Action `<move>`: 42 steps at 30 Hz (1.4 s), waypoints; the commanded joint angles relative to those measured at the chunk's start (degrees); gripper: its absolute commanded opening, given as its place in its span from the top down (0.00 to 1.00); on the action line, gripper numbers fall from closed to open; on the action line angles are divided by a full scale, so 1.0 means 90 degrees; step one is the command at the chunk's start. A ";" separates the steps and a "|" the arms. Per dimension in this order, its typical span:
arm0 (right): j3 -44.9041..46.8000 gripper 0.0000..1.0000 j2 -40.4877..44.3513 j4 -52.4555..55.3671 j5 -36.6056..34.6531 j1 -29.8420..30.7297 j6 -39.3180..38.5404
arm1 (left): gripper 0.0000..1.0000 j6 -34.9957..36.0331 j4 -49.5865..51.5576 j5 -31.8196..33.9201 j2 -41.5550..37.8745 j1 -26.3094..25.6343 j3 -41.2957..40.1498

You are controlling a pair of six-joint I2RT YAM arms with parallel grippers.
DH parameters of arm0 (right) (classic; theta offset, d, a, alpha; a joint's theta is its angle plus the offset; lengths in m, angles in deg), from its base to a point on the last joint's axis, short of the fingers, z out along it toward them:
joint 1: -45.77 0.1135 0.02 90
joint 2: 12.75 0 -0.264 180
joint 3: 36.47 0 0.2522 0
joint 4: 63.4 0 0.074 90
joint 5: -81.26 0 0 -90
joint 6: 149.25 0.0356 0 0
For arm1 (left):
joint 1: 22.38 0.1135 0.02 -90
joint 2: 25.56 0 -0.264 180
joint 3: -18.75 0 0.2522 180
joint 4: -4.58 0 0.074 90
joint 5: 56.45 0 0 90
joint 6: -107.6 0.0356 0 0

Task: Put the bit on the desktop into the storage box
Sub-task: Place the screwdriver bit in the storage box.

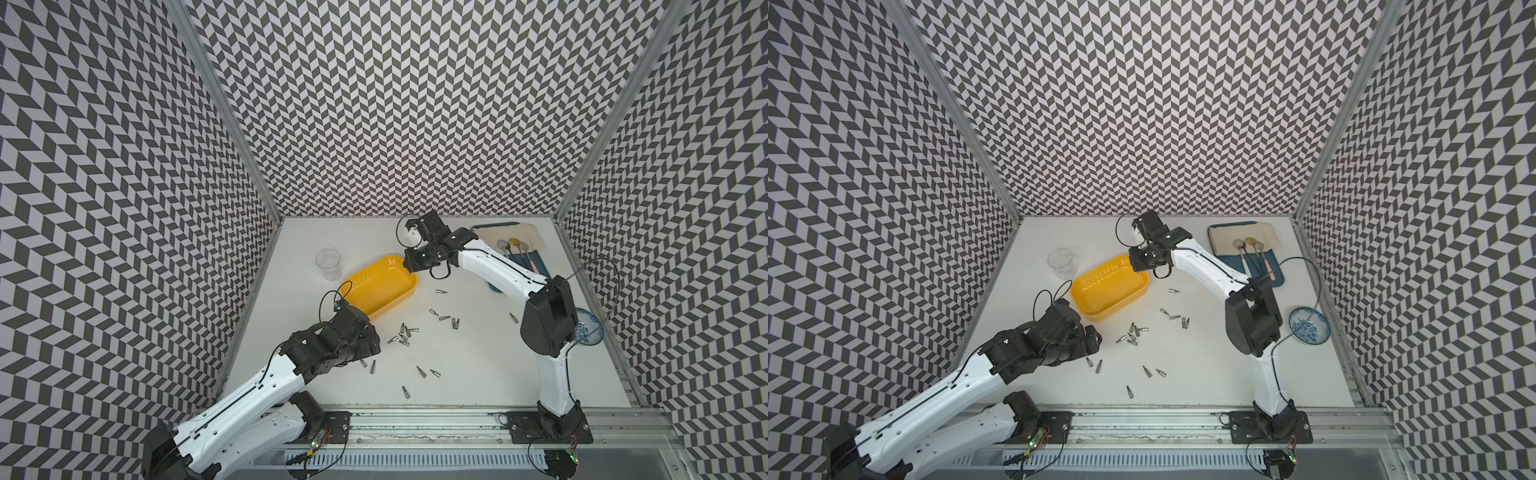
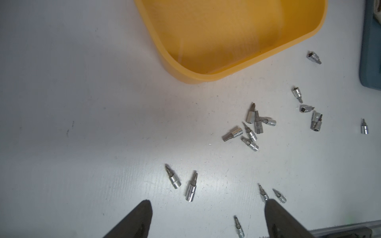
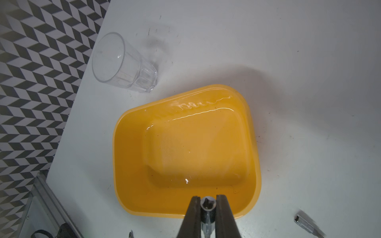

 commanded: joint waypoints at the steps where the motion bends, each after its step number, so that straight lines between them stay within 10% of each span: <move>1: -0.0470 1.00 -0.0593 0.0175 0.0253 0.0139 -0.0255 | 0.13 -0.0373 0.0489 0.0325 0.0081 -0.0109 -0.0006; 24: -0.1799 1.00 -0.2353 0.0167 -0.0655 0.0246 -0.0810 | 0.17 -0.0738 -0.0305 0.0303 0.0861 -0.0151 -0.0619; 42: -0.2109 0.68 -0.2292 0.0088 -0.1150 0.0406 -0.0790 | 0.31 -0.0643 -0.0412 0.0346 0.1594 -0.0141 -0.0589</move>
